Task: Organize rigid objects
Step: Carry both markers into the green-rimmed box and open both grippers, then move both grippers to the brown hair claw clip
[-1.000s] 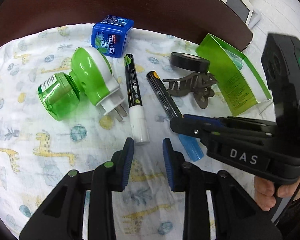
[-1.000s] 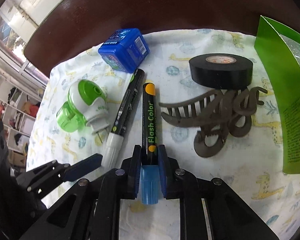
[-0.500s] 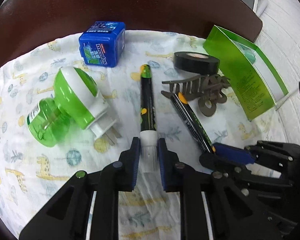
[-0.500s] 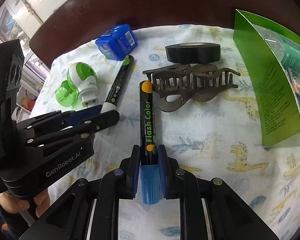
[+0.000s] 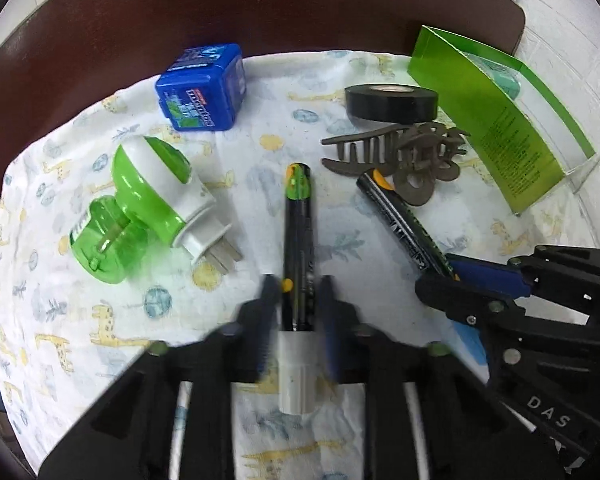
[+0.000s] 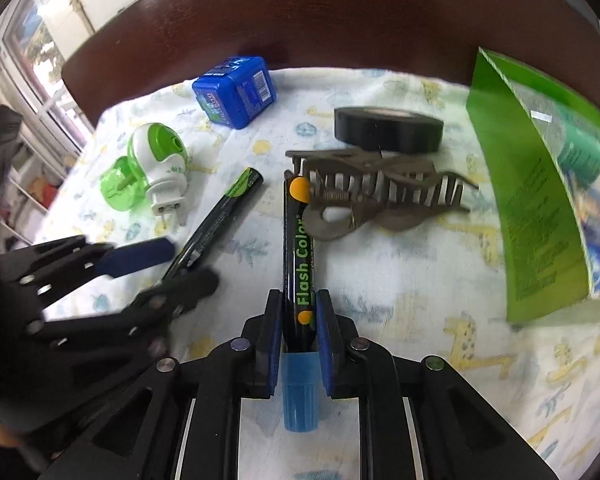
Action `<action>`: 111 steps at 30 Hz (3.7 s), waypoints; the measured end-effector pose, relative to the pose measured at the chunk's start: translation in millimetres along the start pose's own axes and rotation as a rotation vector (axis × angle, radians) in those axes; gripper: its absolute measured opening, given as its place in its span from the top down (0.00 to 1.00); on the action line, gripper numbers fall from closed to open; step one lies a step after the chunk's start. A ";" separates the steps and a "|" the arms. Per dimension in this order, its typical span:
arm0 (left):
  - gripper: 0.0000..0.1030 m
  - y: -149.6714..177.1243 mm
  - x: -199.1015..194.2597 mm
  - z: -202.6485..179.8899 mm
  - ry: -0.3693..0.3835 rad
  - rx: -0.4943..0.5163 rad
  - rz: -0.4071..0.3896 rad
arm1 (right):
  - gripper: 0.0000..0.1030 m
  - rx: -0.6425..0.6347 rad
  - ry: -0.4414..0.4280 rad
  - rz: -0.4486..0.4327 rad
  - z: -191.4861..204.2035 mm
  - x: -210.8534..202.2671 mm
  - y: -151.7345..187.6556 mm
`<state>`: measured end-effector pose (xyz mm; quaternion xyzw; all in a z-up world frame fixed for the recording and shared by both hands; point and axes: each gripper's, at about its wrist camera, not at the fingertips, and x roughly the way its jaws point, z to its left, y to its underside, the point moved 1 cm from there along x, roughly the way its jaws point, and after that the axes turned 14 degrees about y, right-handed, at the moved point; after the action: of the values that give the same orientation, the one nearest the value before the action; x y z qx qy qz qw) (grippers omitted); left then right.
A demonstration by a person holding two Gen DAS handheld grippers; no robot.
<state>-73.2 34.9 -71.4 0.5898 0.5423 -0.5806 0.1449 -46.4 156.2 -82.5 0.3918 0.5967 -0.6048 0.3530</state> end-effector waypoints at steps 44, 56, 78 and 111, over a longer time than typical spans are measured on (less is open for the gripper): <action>0.87 -173.6 106.6 -263.6 0.310 0.069 0.033 | 0.83 0.539 0.269 -0.235 -323.1 -62.4 -5.9; 0.87 -176.4 118.5 -250.5 0.358 0.002 0.058 | 0.83 0.536 0.294 -0.218 -327.8 -52.3 -13.8; 0.54 -116.9 -30.8 -136.4 0.183 0.012 -0.267 | 0.83 0.439 0.217 -0.358 -241.6 -133.0 -28.1; 0.29 -38.2 12.1 23.0 0.267 -0.174 -0.211 | 0.26 0.378 -0.120 -0.110 -73.8 -16.3 -28.3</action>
<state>-119.4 36.3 -70.6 0.5864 0.6639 -0.4601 0.0605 -60.6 230.4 -54.0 0.3811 0.4712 -0.7466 0.2744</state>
